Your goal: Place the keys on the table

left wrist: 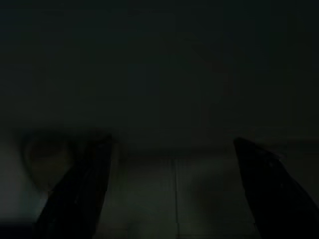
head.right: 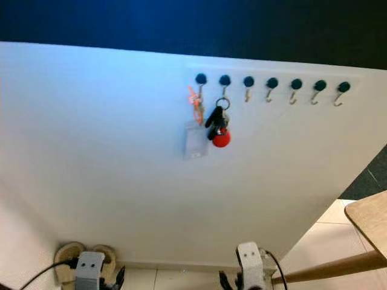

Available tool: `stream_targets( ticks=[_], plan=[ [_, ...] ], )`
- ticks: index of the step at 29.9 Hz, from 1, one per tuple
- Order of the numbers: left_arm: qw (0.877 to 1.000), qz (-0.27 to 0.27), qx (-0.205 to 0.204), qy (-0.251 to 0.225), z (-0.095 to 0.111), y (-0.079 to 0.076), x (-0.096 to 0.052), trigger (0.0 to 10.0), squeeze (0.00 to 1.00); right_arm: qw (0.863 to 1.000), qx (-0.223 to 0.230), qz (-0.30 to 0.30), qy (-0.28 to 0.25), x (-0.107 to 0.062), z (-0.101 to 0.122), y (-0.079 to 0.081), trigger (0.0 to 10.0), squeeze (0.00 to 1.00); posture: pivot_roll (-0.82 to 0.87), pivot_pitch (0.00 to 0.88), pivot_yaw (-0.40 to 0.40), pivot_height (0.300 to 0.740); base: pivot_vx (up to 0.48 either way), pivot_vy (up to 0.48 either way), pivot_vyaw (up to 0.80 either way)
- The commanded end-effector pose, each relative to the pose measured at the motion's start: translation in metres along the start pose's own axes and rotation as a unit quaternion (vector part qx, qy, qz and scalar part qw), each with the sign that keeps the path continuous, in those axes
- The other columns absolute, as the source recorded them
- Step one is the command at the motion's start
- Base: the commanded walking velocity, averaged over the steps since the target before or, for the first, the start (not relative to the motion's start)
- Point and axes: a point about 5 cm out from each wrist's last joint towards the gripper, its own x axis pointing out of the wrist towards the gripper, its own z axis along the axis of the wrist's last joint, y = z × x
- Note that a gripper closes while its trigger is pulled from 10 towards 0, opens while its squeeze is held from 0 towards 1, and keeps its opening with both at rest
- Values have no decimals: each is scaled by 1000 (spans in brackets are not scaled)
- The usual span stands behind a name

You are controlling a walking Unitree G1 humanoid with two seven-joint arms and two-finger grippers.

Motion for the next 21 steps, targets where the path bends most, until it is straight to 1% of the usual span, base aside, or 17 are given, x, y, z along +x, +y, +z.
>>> stream_targets(
  ticks=[1, 2, 3, 4, 5, 6, 7, 8, 9, 10, 12, 14, 15, 16, 17, 18, 21],
  plan=[
    [999, -18, 6, -45, 15, 1, 3, 10000, 0, 996, -31, -9, -81, 3, 25, -4, 10000, 0, 94, 51, -39, 740, 0, 0, 0],
    [998, -20, 5, -52, 17, 0, 4, 10000, 0, 994, -35, -15, -100, 3, 31, -5, 10000, 0, 94, 52, -38, 740, 0, 0, 0],
    [998, -20, 5, -52, 17, 0, 4, 10000, 0, 994, -35, -15, -100, 3, 31, -5, 10000, 0, 94, 52, -38, 740, 0, 0, 0],
    [997, -24, 9, -76, 27, -1, 6, 10000, 0, 987, -45, -34, -149, 5, 50, -8, 10000, 0, 91, 56, -37, 740, 0, 0, 0],
    [994, -28, 10, -102, 39, -4, 9, 10000, 0, 974, -58, -51, -212, 7, 75, -9, 10000, 0, 85, 58, -35, 740, 0, 0, 0],
    [994, -28, 10, -102, 39, -4, 9, 10000, 0, 974, -58, -51, -212, 7, 75, -9, 10000, 0, 85, 58, -35, 740, 0, 0, 0],
    [990, -32, 6, -140, 57, -11, 13, 10000, 0, 948, -74, -70, -303, 6, 116, -8, 10000, 0, 80, 63, -31, 740, 0, 0, 0],
    [990, -32, 6, -140, 57, -11, 13, 10000, 0, 948, -74, -70, -303, 6, 116, -8, 10000, 0, 80, 63, -31, 740, 0, 0, 0],
    [988, -38, 7, -152, 63, -15, 15, 10000, 0, 936, -79, -74, -336, 6, 132, -7, 10000, 0, 76, 64, -30, 740, 0, 0, 0],
    [988, -38, 7, -152, 63, -15, 15, 10000, 0, 936, -79, -74, -336, 6, 132, -7, 10000, 0, 76, 64, -30, 740, 0, 0, 0],
    [978, -79, 24, -193, 82, -29, 16, 10000, 0, 907, -80, -77, -407, 5, 169, -2, 10000, 0, 72, 66, -28, 740, 0, 0, 0],
    [964, -122, 43, -232, 99, -41, 12, 10000, 0, 885, -78, -79, -452, 1, 192, 1, 10000, 0, 68, 69, -29, 740, 0, 0, 0],
    [956, -138, 48, -253, 110, -46, 9, 10000, 0, 876, -75, -81, -470, -2, 202, 2, 10000, 522, 68, 70, -32, 740, 0, 0, 0],
    [949, -153, 46, -274, 124, -50, 6, 10000, 0, 867, -75, -82, -486, -6, 212, 3, 10000, 808, 69, 70, -34, 740, 0, 0, 0],
    [942, -163, 44, -289, 134, -54, 4, 10000, 0, 860, -74, -83, -498, -9, 219, 3, 10000, 859, 69, 70, -34, 740, 0, 0, 0],
    [935, -174, 46, -305, 145, -58, 1, 10000, 0, 853, -74, -82, -510, -12, 226, 4, 10000, 1000, 69, 73, -36, 740, 0, 0, 0],
    [925, -185, 46, -329, 163, -62, -4, 10000, 0, 843, -61, -84, -527, -19, 239, 5, 10000, 1000, 69, 72, -38, 740, 0, 0, 0]
  ],
)
